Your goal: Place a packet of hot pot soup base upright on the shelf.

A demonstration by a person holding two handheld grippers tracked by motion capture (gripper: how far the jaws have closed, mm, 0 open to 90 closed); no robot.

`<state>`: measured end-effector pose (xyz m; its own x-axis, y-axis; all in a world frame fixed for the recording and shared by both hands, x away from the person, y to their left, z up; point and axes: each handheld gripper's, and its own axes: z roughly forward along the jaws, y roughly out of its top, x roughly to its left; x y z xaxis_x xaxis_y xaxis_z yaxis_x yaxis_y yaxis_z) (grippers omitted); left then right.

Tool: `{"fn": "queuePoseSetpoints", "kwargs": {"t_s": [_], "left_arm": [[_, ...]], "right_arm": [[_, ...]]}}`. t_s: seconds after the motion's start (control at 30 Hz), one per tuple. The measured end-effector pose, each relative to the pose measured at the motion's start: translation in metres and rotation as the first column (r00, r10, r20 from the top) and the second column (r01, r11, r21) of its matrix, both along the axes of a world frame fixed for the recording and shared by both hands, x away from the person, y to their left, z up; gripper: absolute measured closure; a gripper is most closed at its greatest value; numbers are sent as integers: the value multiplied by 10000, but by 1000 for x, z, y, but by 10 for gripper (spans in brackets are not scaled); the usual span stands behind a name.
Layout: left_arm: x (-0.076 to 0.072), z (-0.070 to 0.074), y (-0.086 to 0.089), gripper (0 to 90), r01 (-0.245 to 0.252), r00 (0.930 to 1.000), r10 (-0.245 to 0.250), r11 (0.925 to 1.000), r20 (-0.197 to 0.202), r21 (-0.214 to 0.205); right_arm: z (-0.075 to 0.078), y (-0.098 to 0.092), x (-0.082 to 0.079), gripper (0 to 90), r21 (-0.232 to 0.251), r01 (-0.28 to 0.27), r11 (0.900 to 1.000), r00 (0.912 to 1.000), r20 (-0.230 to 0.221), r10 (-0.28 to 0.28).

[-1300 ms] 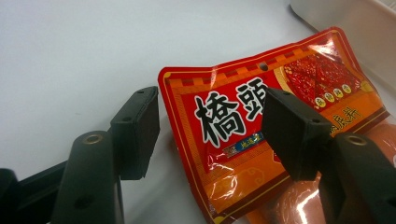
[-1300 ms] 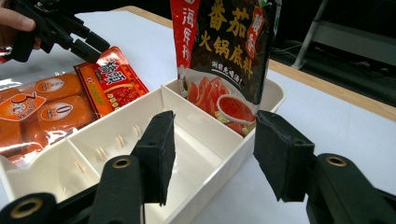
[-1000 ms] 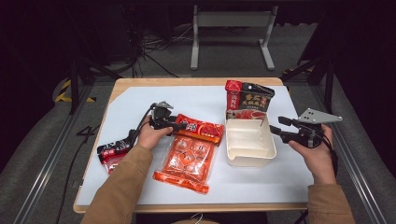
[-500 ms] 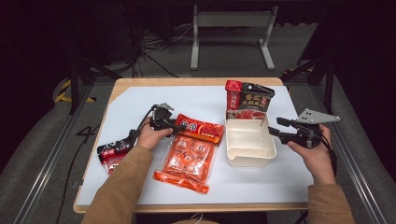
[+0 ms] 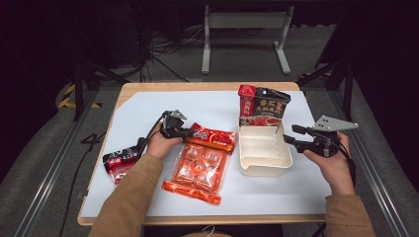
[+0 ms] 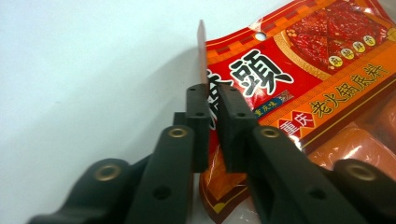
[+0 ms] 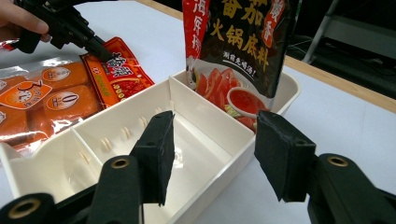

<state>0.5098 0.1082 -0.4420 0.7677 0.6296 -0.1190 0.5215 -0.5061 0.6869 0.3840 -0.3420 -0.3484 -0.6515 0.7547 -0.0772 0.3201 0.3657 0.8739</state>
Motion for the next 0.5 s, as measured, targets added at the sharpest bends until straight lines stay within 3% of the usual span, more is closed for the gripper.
{"fn": "queuePoseSetpoints", "kwargs": {"t_s": [0.5], "left_arm": [[-14,25,15,900,-421,9991,422,9990,103,-145]], "right_arm": [[2,-1,-1,484,109,66,9999,9999,87,-67]]}}
